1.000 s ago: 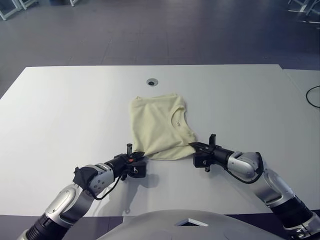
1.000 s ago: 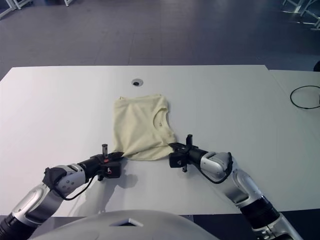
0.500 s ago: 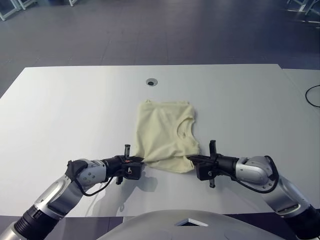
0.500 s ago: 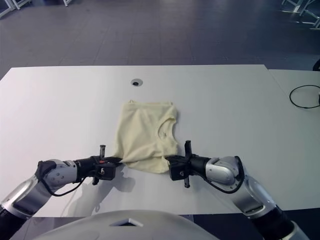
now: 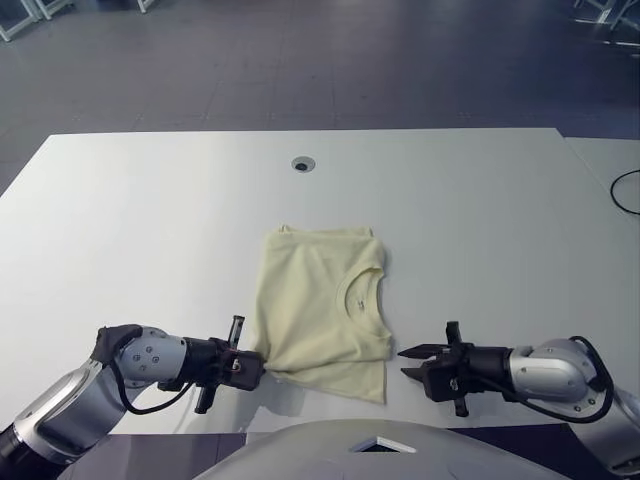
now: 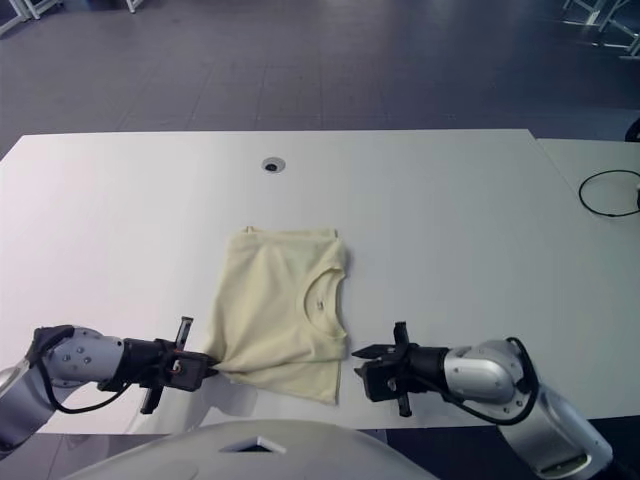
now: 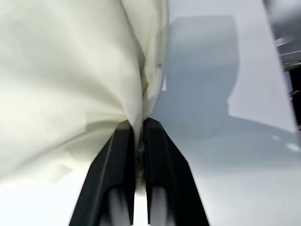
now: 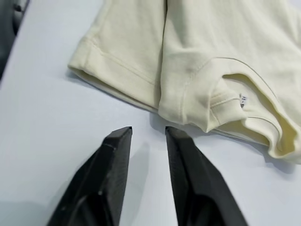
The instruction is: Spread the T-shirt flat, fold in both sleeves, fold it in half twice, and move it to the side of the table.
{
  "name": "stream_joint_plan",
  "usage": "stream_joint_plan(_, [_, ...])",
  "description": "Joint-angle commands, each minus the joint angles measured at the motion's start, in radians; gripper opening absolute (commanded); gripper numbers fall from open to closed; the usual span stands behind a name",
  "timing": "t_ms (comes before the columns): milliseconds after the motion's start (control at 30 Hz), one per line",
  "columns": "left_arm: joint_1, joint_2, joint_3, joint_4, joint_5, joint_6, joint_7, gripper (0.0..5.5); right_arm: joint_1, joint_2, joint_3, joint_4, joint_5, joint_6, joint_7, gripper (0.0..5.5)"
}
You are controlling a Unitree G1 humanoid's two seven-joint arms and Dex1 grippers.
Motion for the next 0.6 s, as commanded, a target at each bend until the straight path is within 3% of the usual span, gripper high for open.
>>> stream_joint_plan(33, [-0.004, -0.031, -0.048, 0.016, 0.042, 0.032, 0.015, 0.08, 0.001, 0.026, 0.005, 0.006, -0.079, -0.059, -0.076, 2.05])
stream_joint_plan(300, [0.004, -0.079, -0.106, 0.077, 0.092, 0.017, 0.061, 0.08, 0.048, 0.035, 0.055, 0.094, -0.25, -0.266, -0.213, 3.33])
stream_joint_plan(600, [0.056, -0.05, -0.093, 0.133, 0.1, -0.073, 0.082, 0.07, 0.106, -0.04, -0.093, 0.155, -0.223, -0.376, -0.262, 4.49])
